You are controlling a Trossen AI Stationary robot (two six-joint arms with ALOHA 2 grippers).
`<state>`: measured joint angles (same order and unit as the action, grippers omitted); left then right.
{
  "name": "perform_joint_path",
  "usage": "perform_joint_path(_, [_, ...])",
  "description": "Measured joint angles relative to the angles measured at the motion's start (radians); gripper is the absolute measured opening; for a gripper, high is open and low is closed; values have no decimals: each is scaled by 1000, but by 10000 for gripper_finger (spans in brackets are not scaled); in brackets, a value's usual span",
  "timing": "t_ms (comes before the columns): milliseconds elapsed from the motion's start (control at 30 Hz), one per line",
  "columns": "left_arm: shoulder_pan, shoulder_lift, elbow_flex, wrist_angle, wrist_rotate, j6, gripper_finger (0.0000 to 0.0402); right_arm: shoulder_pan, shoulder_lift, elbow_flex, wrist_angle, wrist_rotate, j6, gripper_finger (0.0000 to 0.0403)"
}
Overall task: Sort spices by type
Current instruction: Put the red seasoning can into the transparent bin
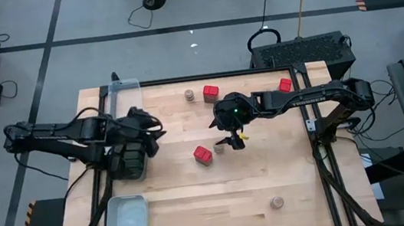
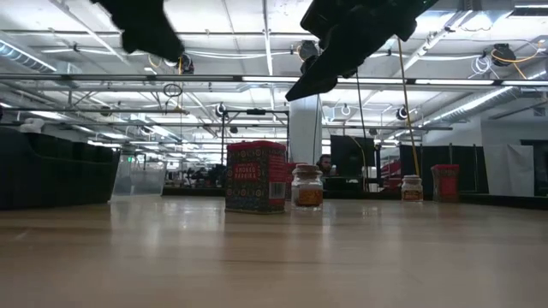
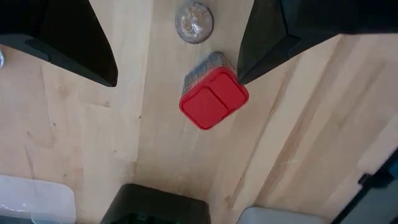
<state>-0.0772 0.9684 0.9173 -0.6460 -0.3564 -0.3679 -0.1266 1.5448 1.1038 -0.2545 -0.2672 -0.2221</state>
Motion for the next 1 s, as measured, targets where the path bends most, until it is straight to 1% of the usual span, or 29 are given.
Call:
perform_joint_path(67, [0,0,-6,69,30,92,192,0,0,0,27,0,23,315])
perform_joint_path(133, [0,-1,-37,155,69,170,192,0,0,0,56,0,66,315])
perform_joint_path(233, [0,0,-105,291,188,266,192,1,0,0,66,0,113,315])
perform_joint_path(333, [0,0,-197,467,321,322,192,13,0,0,45,1,159,315])
perform_joint_path(400, [0,1,-248,536,374,352,192,27,0,0,44,0,191,315])
perform_joint_path(533, [0,-4,-302,637,386,412,192,60,0,20,38,12,264,315])
perform_joint_path(633, [0,-11,-326,706,410,455,192,81,0,62,12,84,325,315])
perform_joint_path(733, [2,-48,-356,754,427,504,192,93,0,108,-95,182,370,315])
perform_joint_path(800, [12,-81,-375,738,416,509,192,96,0,141,-175,258,387,315])
perform_joint_path(867, [27,-123,-392,739,405,505,192,94,0,168,-277,311,391,315])
perform_joint_path(967, [43,-204,-422,748,395,505,192,72,0,195,-436,346,401,315])
perform_joint_path(1000, [50,-235,-437,740,370,505,192,61,0,197,-470,344,404,315])
